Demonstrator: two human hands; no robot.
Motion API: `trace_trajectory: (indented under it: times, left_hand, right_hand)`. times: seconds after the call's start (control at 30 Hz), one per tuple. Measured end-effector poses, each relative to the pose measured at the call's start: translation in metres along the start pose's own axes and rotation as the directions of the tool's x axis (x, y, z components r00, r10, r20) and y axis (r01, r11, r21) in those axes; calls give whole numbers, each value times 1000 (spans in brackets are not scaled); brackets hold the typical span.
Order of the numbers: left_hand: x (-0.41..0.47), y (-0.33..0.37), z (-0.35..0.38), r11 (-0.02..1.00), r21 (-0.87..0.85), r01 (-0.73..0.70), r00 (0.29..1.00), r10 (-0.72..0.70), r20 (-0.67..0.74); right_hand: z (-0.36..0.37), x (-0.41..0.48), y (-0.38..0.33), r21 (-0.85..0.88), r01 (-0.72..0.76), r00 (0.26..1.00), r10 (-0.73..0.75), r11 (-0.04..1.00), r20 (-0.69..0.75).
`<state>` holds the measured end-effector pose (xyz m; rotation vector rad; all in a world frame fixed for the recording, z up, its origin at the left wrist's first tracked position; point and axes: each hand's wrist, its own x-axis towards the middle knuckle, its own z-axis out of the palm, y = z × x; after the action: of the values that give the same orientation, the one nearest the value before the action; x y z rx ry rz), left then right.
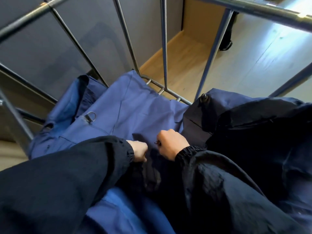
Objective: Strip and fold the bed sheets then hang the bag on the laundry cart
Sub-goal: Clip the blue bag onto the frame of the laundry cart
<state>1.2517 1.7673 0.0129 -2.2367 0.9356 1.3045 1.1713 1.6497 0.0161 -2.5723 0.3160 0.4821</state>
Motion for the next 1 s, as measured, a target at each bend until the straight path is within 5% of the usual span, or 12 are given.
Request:
trace_trajectory:
  times: [0.17, 0.27, 0.4, 0.47, 0.53, 0.6, 0.8, 0.93, 1.0]
  left_hand:
    - [-51, -17, -35, 955, -269, -127, 984, 87, -157]
    - [-98, -24, -34, 742, -625, -242, 933, 2, -359]
    - [-156, -31, -33, 454, -716, -531, 725, -195, -661]
    - [-168, -36, -28, 284, -708, -646, 641, -303, -706]
    - [-170, -38, -19, 166, -696, -699, 611, -367, -701]
    - [-166, -39, -8, 117, -684, -720, 603, -383, -700]
    - [-168, -44, 14, 179, -637, -749, 497, -485, -720]
    - [-175, -36, 26, 438, -592, -676, 418, -434, -798]
    - [-180, -33, 38, 648, -514, -562, 308, -414, -857]
  right_hand:
    - [-3, -1, 1, 2, -30, 999, 30, 1000, 11]
    - [-3, -1, -1, -24, -18, 1000, 18, 1000, 9]
    - [-14, -4, -15, -22, 78, 996, -79, 997, -43]
    - [-27, -13, -37, 163, 213, 961, -176, 963, -213]
    - [-43, -32, -69, 477, 362, 909, -188, 801, -373]
    - [-50, -49, -97, 549, 472, 861, -227, 690, -455]
    - [-28, -60, -129, 534, 539, 810, -228, 652, -540]
    - [-26, -61, -125, 487, 601, 755, -250, 633, -607]
    - [-23, -60, -122, 398, 629, 717, -300, 667, -630]
